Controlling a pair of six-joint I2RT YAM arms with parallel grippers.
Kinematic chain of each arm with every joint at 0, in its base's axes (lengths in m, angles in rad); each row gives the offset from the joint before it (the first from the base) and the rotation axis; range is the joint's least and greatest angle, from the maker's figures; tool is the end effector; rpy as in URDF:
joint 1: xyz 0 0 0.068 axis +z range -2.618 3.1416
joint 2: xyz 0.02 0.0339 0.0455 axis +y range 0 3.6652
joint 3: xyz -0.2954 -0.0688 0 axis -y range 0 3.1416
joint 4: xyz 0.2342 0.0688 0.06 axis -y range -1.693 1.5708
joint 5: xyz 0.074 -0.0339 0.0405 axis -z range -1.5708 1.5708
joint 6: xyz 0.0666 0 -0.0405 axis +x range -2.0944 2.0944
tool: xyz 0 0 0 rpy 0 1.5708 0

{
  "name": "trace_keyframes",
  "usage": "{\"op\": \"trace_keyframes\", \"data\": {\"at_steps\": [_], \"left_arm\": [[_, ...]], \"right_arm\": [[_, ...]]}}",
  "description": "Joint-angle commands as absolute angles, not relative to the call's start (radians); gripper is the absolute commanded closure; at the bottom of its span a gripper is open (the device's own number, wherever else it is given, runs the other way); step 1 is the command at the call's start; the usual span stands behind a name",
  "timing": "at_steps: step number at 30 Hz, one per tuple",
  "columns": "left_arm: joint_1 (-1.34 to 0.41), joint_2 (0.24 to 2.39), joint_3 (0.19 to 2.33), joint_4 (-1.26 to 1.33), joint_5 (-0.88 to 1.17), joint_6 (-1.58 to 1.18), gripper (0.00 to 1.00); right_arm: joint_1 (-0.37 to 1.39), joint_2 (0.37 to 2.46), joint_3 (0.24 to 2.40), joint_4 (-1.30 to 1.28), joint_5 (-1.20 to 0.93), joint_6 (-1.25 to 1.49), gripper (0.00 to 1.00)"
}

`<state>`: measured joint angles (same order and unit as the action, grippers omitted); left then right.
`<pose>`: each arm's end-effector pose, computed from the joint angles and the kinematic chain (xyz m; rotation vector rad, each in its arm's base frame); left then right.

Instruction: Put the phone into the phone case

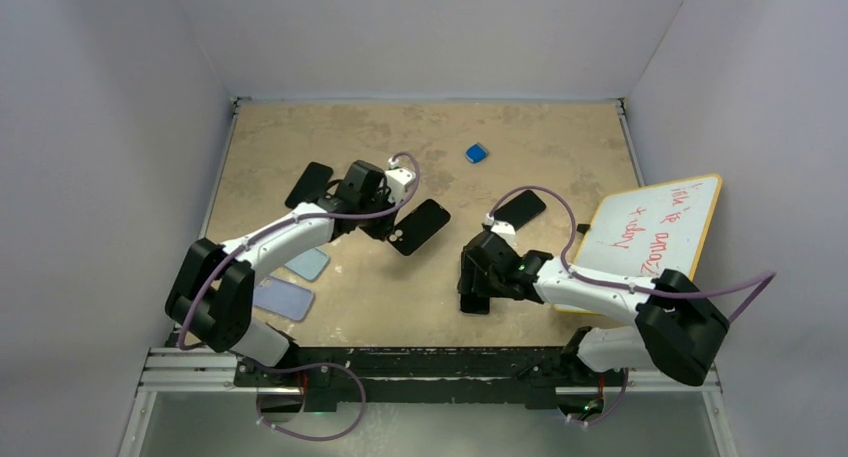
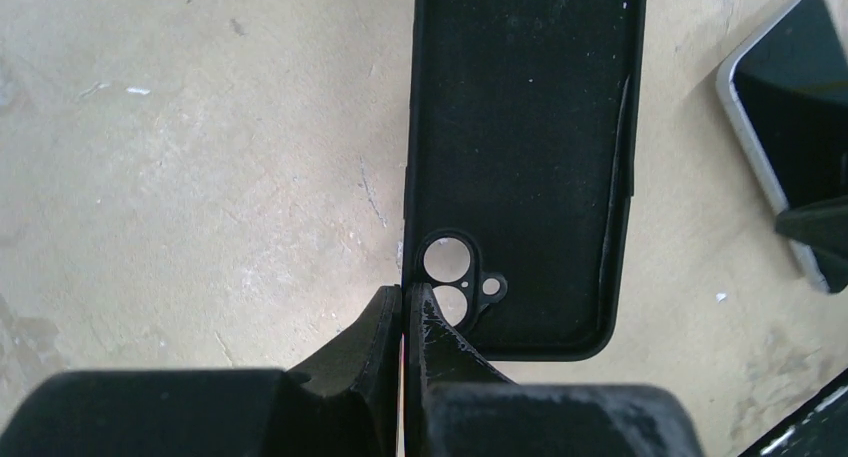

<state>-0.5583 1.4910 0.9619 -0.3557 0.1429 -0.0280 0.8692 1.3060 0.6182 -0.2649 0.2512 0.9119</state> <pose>0.2643 -0.1763 0.2333 0.7143 2.3876 -0.4278 0.1688 0.1742 0.1834 0.1560 2.5281 0.4272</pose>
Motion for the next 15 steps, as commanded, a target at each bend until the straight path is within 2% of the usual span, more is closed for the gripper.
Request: {"op": "trace_keyframes", "data": {"at_steps": [1,9,15], "left_arm": [[-0.555,1.538,1.008,-0.403,0.206,0.155,1.0],[-0.555,1.64,1.005,-0.467,0.203,0.322,1.0],[-0.557,1.561,0.901,-0.373,0.301,0.473,1.0]], "right_arm": [[0.865,1.251,0.602,-0.247,0.255,0.806,0.32],[0.865,1.235,0.605,-0.291,0.265,0.757,0.33],[0.864,1.173,0.576,-0.27,0.277,0.731,0.34]]}}
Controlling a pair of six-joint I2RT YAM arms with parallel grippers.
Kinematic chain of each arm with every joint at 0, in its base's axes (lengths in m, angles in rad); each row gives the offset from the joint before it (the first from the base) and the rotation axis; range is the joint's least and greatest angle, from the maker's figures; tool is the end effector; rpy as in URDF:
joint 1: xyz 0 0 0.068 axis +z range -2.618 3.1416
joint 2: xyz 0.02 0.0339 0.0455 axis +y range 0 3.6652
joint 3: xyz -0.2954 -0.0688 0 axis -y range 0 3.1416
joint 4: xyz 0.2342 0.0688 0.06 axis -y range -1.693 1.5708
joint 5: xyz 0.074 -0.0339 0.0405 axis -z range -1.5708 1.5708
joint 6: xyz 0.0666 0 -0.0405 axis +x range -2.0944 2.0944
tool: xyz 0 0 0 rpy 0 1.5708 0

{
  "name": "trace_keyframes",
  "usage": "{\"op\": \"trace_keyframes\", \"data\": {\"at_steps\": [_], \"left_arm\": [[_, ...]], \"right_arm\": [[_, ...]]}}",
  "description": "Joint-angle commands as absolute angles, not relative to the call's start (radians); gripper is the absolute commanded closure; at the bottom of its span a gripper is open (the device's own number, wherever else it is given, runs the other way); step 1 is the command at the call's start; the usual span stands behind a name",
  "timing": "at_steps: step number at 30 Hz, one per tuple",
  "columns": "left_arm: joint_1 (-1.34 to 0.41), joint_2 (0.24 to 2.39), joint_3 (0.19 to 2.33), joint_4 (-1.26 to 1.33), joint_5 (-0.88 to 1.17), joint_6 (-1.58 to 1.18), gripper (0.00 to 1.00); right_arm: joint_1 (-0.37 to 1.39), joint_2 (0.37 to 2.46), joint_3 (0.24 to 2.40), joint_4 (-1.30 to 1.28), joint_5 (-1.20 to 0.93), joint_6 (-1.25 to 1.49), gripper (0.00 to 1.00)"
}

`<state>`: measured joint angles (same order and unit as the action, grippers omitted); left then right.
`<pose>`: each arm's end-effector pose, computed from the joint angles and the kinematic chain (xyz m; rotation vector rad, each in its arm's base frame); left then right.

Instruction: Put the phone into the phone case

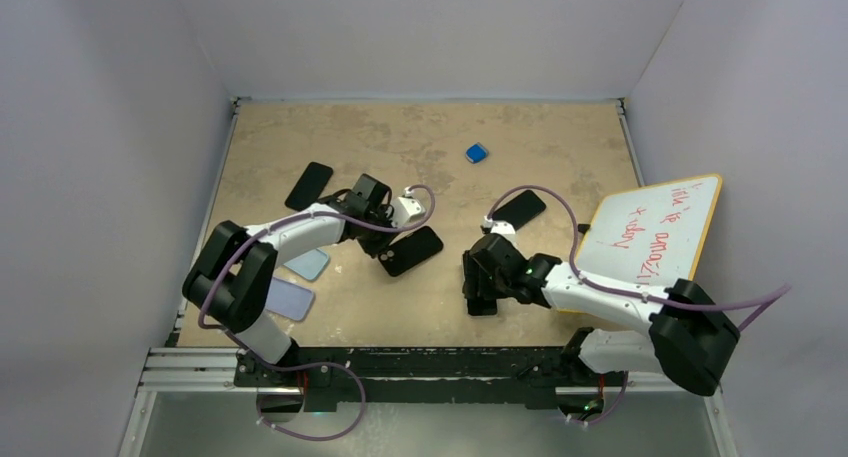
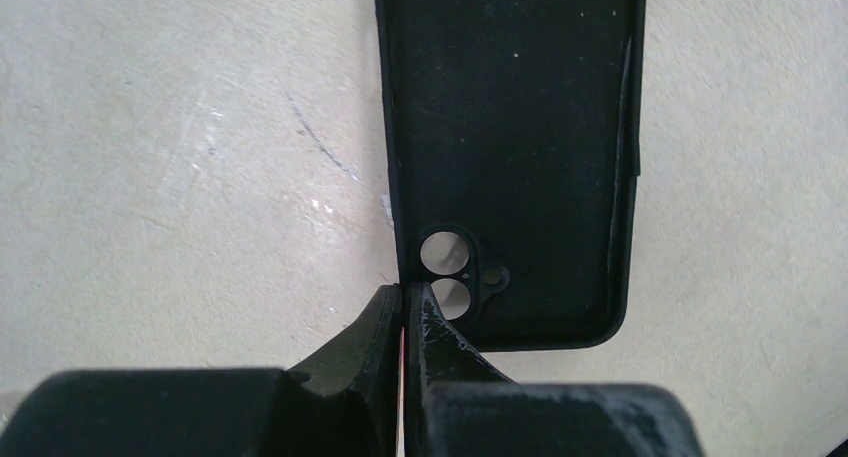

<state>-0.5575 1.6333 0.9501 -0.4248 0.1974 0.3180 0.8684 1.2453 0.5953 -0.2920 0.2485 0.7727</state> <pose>0.2648 -0.1805 0.1824 1.1953 2.4060 -0.3396 0.1610 0.1648 0.1874 -0.0182 2.5126 0.3834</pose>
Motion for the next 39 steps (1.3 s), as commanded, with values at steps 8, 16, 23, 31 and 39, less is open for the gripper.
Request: {"op": "trace_keyframes", "data": {"at_steps": [8,16,23,31,39], "left_arm": [[-0.56,1.561,0.903,-0.374,0.426,0.67,1.0],[-0.544,1.505,0.952,-0.251,0.569,0.447,0.17],[-0.545,1.228,0.777,-0.016,0.233,-0.079,0.09],[-0.545,1.242,0.824,-0.298,0.09,-0.452,0.01],[-0.547,1.329,0.732,-0.227,0.126,-0.583,0.25]], "right_arm": [[0.865,1.102,0.541,-0.259,0.282,0.709,0.34],[0.864,1.095,0.533,-0.246,0.251,0.738,0.35],[0.865,1.065,0.532,-0.242,0.265,0.729,0.35],[0.865,1.066,0.513,-0.221,0.255,0.732,0.35],[0.865,1.124,0.554,-0.214,0.246,0.725,0.35]]}}
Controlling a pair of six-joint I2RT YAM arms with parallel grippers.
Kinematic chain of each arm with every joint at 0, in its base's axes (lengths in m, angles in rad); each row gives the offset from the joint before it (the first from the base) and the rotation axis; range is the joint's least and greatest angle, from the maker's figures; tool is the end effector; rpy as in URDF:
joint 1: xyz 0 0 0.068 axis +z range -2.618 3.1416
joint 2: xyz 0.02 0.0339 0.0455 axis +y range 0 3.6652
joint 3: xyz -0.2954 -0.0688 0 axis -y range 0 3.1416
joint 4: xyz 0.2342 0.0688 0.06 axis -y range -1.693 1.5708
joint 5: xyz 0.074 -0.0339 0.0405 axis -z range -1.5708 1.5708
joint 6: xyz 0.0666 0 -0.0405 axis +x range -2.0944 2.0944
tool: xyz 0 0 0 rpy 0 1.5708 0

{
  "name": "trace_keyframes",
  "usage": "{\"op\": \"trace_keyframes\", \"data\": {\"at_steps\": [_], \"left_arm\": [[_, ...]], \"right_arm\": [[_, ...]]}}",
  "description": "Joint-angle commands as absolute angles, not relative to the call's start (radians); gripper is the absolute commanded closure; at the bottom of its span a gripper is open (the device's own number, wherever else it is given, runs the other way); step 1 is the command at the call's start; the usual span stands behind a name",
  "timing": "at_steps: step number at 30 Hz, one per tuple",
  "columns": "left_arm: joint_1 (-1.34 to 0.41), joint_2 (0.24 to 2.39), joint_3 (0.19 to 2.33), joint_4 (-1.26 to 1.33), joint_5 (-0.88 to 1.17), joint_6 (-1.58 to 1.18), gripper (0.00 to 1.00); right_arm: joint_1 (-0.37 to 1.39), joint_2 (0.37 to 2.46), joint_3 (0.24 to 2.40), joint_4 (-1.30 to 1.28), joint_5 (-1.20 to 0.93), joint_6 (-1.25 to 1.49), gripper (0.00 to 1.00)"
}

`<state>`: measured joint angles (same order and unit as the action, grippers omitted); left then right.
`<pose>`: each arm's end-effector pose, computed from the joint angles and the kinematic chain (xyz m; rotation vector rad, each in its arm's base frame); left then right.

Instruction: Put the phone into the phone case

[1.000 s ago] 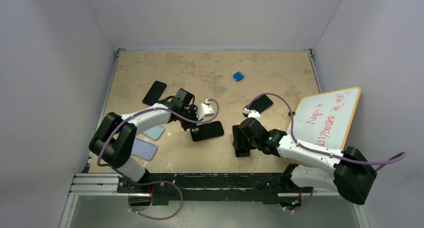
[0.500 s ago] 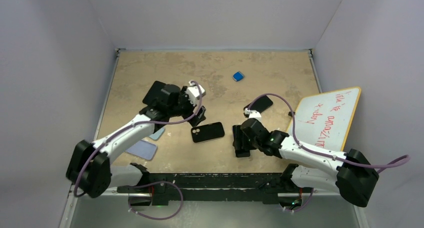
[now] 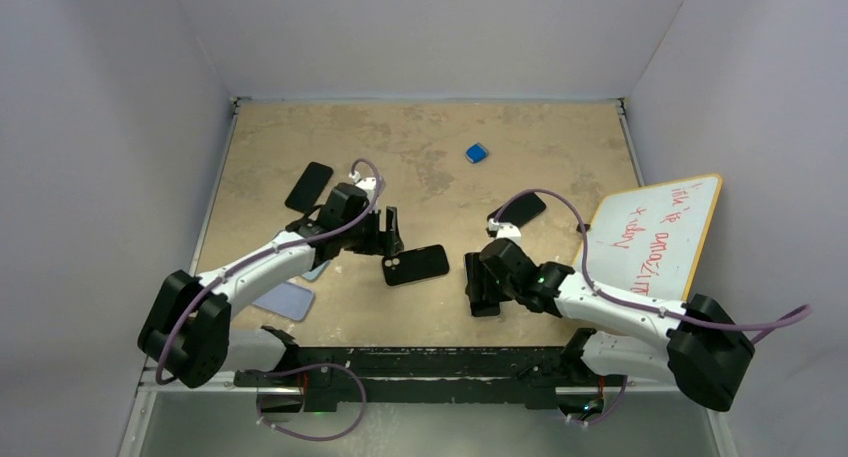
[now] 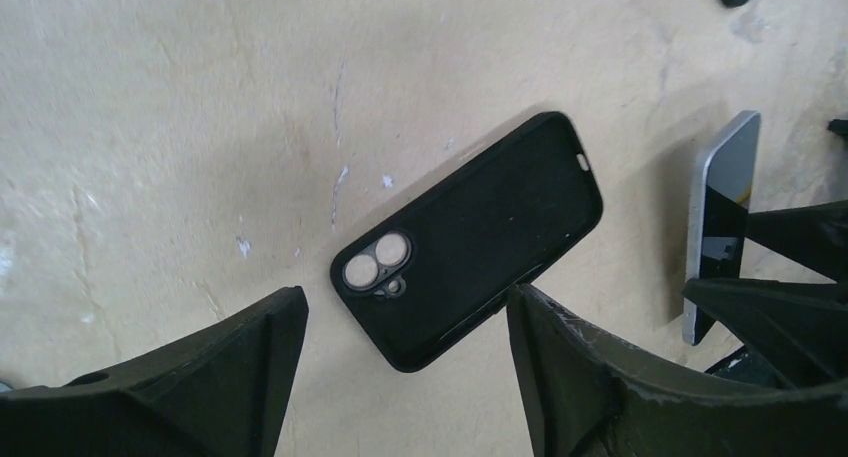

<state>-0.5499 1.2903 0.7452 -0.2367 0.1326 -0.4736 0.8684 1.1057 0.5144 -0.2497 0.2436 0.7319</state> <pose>0.2247 -0.1481 0.2286 0.1605 2.4355 -0.6387 0.1465 0.1483 0.1935 -0.0523 2.4295 0.4583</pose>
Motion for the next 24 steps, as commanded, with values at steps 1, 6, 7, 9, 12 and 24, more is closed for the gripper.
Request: {"op": "trace_keyframes", "data": {"at_steps": [1,6,7,9,12,24], "left_arm": [[-0.549,1.342,0.728,-0.225,0.127,-0.587,0.28],[-0.55,1.374,0.691,-0.208,0.109,-0.626,0.42],[-0.552,1.376,0.687,-0.206,0.109,-0.634,0.45],[-0.556,1.38,0.674,-0.198,0.109,-0.645,0.47],[-0.56,1.395,0.64,-0.151,0.148,-0.658,0.55],[-0.572,1.517,0.709,-0.168,0.199,-0.455,0.95]], "right_arm": [[0.865,1.127,0.556,-0.214,0.247,0.724,0.35],[0.865,1.114,0.541,-0.206,0.248,0.73,0.35],[0.865,1.109,0.538,-0.206,0.25,0.732,0.35],[0.865,1.104,0.538,-0.208,0.253,0.735,0.35],[0.864,1.099,0.543,-0.214,0.256,0.735,0.35],[0.866,1.017,0.53,-0.222,0.236,0.697,0.34]]}}
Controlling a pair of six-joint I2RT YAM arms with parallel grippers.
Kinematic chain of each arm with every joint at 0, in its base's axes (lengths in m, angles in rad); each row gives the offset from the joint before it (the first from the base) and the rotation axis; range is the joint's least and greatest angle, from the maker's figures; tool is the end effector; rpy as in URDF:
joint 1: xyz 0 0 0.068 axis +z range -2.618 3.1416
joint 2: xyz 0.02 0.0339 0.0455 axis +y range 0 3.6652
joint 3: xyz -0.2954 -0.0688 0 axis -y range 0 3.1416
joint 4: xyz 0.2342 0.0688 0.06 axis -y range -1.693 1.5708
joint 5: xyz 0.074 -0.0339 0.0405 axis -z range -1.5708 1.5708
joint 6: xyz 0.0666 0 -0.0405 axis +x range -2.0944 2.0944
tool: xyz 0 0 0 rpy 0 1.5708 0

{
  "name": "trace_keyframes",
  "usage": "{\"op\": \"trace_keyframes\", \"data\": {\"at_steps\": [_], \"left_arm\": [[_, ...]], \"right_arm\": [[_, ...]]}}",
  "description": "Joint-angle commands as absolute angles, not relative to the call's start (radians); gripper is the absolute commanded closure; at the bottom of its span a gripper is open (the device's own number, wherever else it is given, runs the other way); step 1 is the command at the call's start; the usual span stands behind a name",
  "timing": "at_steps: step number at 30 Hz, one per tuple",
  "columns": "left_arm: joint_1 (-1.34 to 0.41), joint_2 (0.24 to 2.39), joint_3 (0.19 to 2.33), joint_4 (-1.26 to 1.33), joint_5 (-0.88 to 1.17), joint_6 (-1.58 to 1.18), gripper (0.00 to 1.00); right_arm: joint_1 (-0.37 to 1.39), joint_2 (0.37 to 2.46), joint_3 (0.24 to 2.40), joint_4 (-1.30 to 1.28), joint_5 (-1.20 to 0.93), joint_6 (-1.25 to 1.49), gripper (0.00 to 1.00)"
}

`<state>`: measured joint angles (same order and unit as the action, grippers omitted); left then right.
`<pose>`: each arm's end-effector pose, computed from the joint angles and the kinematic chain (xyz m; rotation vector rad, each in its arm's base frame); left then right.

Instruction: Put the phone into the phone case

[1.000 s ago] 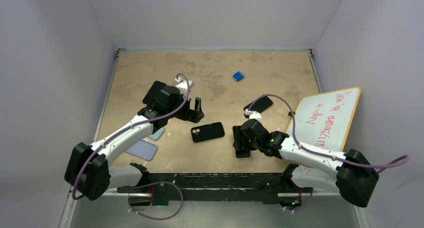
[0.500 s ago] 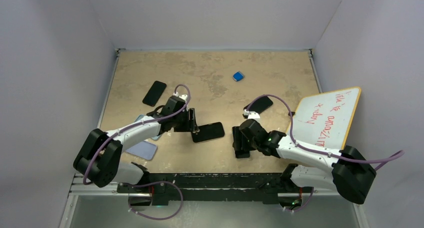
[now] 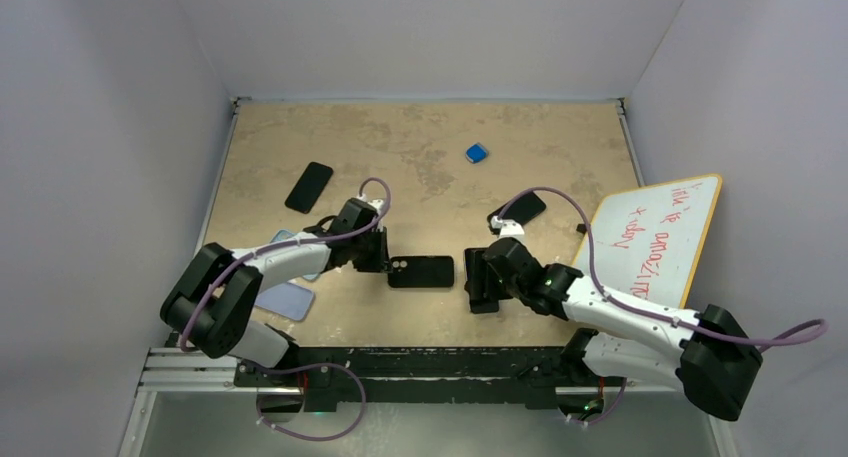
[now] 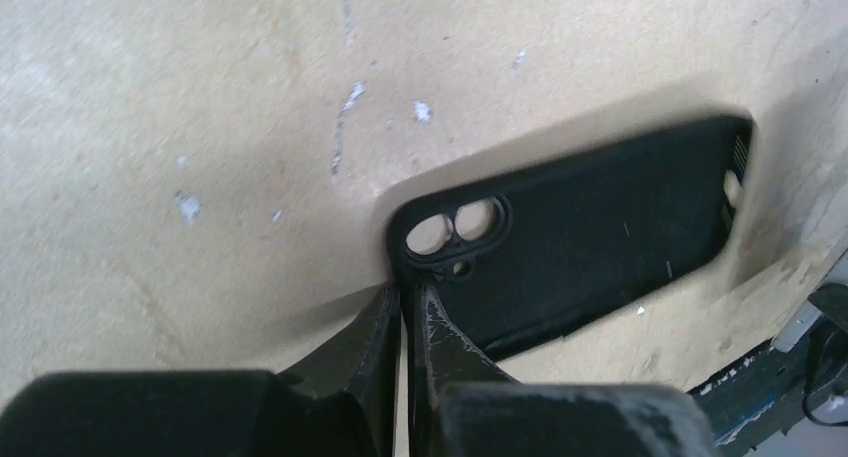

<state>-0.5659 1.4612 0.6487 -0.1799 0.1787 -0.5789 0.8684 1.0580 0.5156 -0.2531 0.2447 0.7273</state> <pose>0.2204 -0.1540 0.1615 0.0540 2.6799 -0.6336 0.1439 0.1450 0.2024 -0.0487 2.3909 0.4930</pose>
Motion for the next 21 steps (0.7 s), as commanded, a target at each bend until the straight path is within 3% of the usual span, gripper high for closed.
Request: {"op": "trace_keyframes", "data": {"at_steps": [1,6,16,18,20,21], "left_arm": [[-0.571,1.541,0.733,-0.186,0.204,-0.424,0.99],[-0.572,1.643,0.847,-0.304,0.249,-0.292,1.0],[-0.571,1.653,0.94,-0.398,0.289,-0.226,1.0],[-0.572,1.629,0.957,-0.414,0.288,-0.233,0.86],[-0.57,1.589,0.983,-0.451,0.239,-0.242,0.61],[-0.569,1.562,0.999,-0.471,0.222,-0.247,0.52]], "right_arm": [[0.865,1.012,0.528,-0.217,0.225,0.686,0.34],[0.867,0.988,0.526,-0.201,0.192,0.648,0.35],[0.867,0.98,0.522,-0.098,0.145,0.544,0.35],[0.867,0.979,0.533,-0.085,0.14,0.517,0.35],[0.867,0.978,0.535,-0.065,0.133,0.495,0.35],[0.867,0.982,0.535,-0.049,0.13,0.484,0.35]]}}
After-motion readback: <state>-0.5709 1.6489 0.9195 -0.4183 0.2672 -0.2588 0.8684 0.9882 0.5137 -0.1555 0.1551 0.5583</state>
